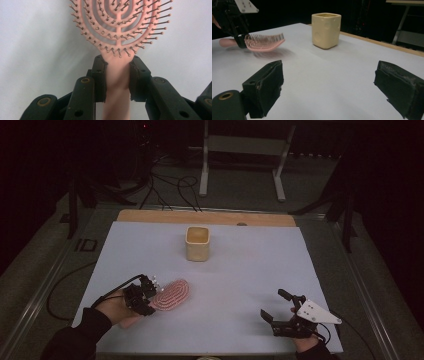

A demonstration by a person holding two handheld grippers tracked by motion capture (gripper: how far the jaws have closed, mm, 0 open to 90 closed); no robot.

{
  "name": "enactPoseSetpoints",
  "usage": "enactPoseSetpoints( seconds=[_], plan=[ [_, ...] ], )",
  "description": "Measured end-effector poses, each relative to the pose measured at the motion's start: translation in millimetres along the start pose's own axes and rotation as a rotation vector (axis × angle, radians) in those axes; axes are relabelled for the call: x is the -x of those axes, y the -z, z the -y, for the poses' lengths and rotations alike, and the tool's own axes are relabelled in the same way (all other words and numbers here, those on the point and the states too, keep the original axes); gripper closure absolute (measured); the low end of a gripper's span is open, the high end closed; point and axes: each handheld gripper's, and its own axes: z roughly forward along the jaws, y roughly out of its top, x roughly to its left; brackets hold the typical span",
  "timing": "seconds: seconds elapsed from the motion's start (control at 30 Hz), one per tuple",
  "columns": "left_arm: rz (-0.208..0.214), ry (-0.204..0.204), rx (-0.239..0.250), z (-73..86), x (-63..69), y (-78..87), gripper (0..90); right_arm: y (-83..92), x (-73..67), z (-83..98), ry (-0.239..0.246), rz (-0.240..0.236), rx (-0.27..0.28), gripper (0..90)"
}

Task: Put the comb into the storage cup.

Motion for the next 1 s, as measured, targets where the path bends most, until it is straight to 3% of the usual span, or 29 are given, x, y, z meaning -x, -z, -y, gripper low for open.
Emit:
enactPoseSetpoints(
  seconds=[0.13, 0.17, 0.37, 0.53, 0.57, 0.6, 0.77, 0.8, 1.0],
  plan=[
    [-0.002, 0.003, 0.040, -2.7, 1.7, 3.9, 71.1, 0.2, 0.0, -0.5, 0.005, 0.003, 0.005, 8.3],
    [-0.002, 0.010, 0.076, -5.3, 3.2, 6.9, 71.1, 0.2, 0.1, -0.4, 0.002, 0.002, 0.004, 8.4],
    [0.020, 0.019, 0.166, -12.1, 7.3, 11.2, 71.1, -0.4, 0.3, 0.2, -0.004, -0.001, 0.003, 8.3],
    [0.009, 0.017, 0.216, -17.0, 10.1, 11.5, 71.0, 0.2, 0.2, -0.3, 0.002, 0.002, 0.003, 8.4],
    [0.022, 0.017, 0.255, -18.3, 10.9, 11.9, 71.0, 0.0, 0.3, 0.0, -0.001, 0.000, 0.003, 8.4],
    [0.022, 0.020, 0.264, -18.8, 11.2, 12.0, 71.0, 0.0, 0.1, 0.1, 0.000, -0.001, 0.000, 8.4],
    [0.022, 0.015, 0.367, -22.0, 16.8, 11.8, 71.0, -0.3, 0.1, 0.2, -0.002, -0.001, 0.001, 8.4],
    [0.024, -0.013, 0.390, -22.1, 18.5, 11.9, 71.0, -0.1, 0.1, 0.1, 0.002, -0.001, 0.000, 8.4],
    [0.014, -0.010, 0.460, -25.5, 25.4, 10.4, 71.0, -0.2, 0.1, 0.1, 0.002, 0.000, 0.000, 8.4]
  ],
)
